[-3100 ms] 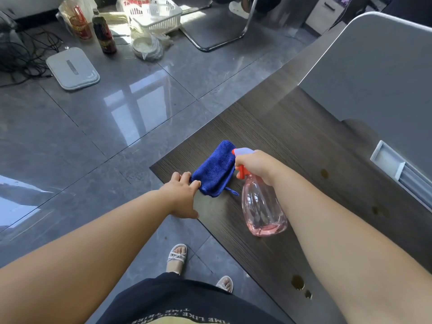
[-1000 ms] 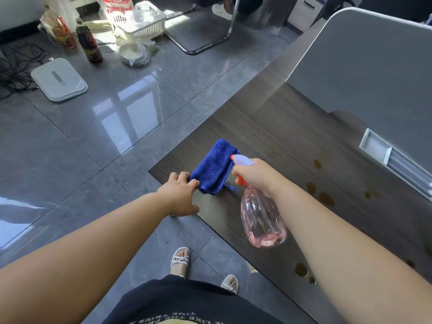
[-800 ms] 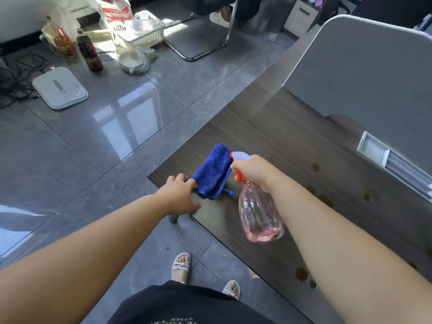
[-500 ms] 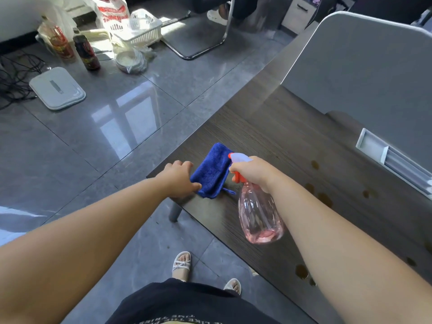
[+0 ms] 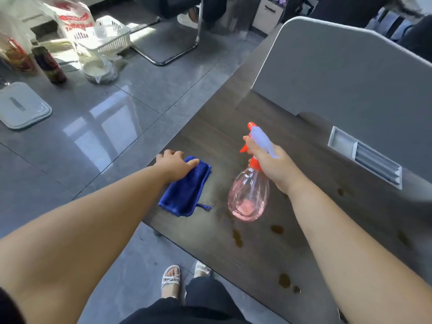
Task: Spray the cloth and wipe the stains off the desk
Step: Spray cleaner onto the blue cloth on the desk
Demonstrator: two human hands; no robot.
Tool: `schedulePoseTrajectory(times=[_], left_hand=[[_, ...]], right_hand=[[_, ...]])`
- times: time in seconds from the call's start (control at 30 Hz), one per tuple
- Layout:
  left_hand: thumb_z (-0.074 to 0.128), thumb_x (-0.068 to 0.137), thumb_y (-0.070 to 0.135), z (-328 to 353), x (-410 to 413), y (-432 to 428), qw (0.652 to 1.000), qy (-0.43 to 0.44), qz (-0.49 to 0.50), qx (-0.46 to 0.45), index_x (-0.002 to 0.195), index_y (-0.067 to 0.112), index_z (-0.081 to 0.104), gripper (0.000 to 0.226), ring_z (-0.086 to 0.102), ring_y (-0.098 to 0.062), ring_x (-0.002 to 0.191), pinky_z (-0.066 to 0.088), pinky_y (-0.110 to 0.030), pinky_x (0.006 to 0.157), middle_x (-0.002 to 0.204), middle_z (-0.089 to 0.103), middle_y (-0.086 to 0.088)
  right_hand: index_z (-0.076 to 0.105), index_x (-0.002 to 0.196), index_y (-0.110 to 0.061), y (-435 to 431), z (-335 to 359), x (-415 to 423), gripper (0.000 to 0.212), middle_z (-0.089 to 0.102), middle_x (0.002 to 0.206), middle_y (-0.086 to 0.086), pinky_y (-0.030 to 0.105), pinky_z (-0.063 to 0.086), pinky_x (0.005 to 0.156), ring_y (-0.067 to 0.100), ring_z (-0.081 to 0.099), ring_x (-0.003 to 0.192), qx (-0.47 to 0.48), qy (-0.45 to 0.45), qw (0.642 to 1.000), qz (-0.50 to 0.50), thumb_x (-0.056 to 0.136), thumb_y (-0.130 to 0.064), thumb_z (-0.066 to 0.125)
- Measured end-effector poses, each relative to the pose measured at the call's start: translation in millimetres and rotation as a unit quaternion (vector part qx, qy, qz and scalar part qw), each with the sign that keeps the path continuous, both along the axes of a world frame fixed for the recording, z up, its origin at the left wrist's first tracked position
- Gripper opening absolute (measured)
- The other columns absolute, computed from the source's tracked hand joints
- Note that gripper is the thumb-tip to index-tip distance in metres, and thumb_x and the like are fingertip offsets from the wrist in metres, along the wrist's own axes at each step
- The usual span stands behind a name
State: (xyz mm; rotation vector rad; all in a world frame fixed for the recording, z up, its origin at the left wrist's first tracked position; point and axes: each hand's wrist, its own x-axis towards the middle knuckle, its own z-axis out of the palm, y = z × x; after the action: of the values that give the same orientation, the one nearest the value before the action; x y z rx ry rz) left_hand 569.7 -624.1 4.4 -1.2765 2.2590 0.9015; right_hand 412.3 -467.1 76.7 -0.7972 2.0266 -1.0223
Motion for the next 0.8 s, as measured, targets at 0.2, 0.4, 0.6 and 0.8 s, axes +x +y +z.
schedulePoseTrajectory(times=[0.2,0.4,0.6,0.8], left_hand=[[0.012,0.098,0.053,-2,-25,-11,0.998,-0.042,-0.046,0.005,0.146,0.025,0.027,0.058,0.007,-0.028,0.142,0.009,-0.041,0.116,0.153,0.020,-0.010],[0.013,0.097,0.054,-23,-20,-18,0.998,-0.062,-0.022,0.021,0.148,0.033,0.020,0.056,0.001,-0.029,0.141,0.011,-0.045,0.116,0.158,0.000,0.004],[0.016,0.097,0.055,-29,-21,-17,0.997,-0.069,-0.014,0.010,0.148,0.037,0.019,0.054,0.001,-0.027,0.141,0.015,-0.043,0.115,0.158,-0.003,0.009],[0.017,0.096,0.057,-29,-21,-16,0.997,-0.073,-0.015,-0.004,0.147,0.041,0.019,0.054,0.001,-0.025,0.142,0.023,-0.044,0.109,0.158,-0.002,0.012]], right_hand=[[0.050,0.134,-0.027,-36,-3,-55,0.050,0.059,0.106,-0.015,0.013,0.048,0.079,-0.003,0.058,0.080,-0.054,0.017,0.996,-0.074,0.091,-0.053,0.050],[0.064,0.110,-0.007,-104,-18,-74,0.063,0.059,0.082,-0.004,0.020,0.046,0.071,-0.001,0.057,0.065,-0.133,-0.014,0.987,-0.086,0.076,-0.060,0.066],[0.063,0.109,-0.022,-130,-47,-64,0.071,0.063,0.091,-0.020,0.015,0.046,0.082,-0.006,0.060,0.085,-0.166,-0.005,0.985,-0.045,0.055,-0.069,0.065],[0.048,0.127,-0.019,-118,-80,-71,0.079,0.050,0.120,-0.008,0.043,0.042,0.100,0.016,0.047,0.114,-0.099,0.136,0.986,0.008,0.063,-0.050,0.081]])
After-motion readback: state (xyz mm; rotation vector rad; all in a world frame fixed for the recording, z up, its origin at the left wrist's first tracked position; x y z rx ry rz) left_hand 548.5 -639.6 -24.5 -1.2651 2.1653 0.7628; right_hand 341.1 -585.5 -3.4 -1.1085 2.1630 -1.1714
